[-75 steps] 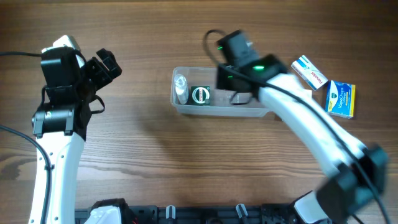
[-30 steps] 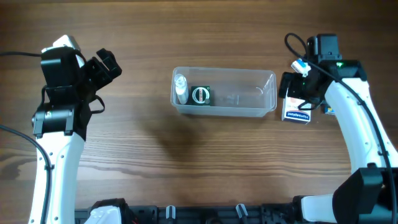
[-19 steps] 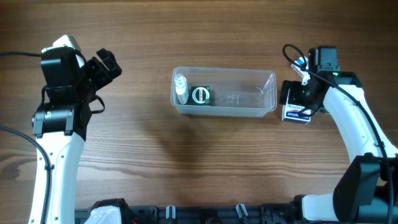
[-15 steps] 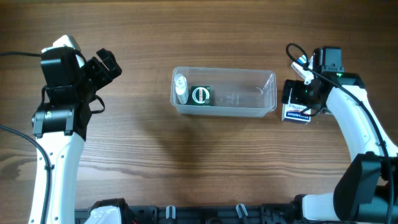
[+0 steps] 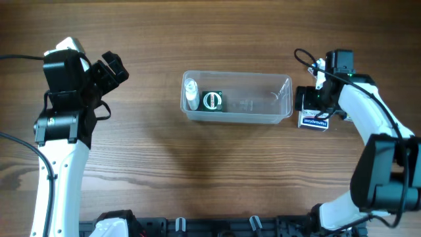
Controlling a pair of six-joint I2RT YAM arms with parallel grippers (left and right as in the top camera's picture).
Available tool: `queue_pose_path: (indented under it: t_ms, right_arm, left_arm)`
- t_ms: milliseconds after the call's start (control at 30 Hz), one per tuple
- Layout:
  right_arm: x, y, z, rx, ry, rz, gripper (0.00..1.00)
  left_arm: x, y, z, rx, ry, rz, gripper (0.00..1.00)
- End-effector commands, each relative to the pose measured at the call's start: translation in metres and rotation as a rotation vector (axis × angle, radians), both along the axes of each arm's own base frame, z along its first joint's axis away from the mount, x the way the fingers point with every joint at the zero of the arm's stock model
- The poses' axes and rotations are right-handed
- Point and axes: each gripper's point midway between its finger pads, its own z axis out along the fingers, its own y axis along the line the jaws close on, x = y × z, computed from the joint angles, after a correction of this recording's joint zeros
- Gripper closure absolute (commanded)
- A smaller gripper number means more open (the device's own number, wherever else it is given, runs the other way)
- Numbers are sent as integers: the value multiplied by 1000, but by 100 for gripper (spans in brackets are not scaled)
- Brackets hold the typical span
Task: Pack container
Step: 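Grasp the white Hansaplast box with the right gripper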
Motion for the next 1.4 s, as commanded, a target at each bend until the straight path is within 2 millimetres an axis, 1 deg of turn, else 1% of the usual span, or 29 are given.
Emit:
queue_pose_path:
  t_ms: [0, 133, 367, 567, 600, 633, 667, 800, 867, 933, 1200, 1267, 1367]
  right_arm:
    - [-6, -5, -21, -27, 53, 4, 1]
    - [-4, -7, -34, -29, 66, 0, 2]
    - [-5, -7, -35, -27, 74, -1, 3]
    - [-9, -7, -35, -23, 87, -25, 1]
    - [-9, -7, -32, -22, 88, -26, 1]
    - [-4, -8, -22, -22, 74, -36, 0]
    - [-2, -8, -17, -20, 65, -46, 0]
    - [10, -9, 23, -23, -16, -53, 0]
    - [11, -8, 33, -20, -45, -52, 0]
    - [11, -8, 36, -18, -50, -51, 0]
    - [7, -7, 33, -19, -37, -45, 0]
    - [7, -7, 31, -27, -31, -7, 0]
    - [9, 2, 28, 10, -30, 63, 0]
  left_arm:
    - [2, 0, 3, -2, -7, -7, 0]
    - [2, 0, 3, -2, -7, -7, 0]
    - [2, 0, 3, -2, -7, -7, 0]
    - [2, 0, 3, -2, -7, -7, 0]
    - [2, 0, 3, -2, -7, -7, 0]
    - [2, 0, 3, -2, -7, -7, 0]
    - [2, 0, 3, -2, -7, -7, 0]
    - [2, 0, 3, -2, -7, -7, 0]
    - [2, 0, 3, -2, -7, -7, 0]
    - [2, 0, 3, -2, -7, -7, 0]
    - [2, 0, 3, -2, -7, -7, 0]
    - [2, 0, 3, -2, -7, -7, 0]
    - [2, 0, 3, -2, -7, -7, 0]
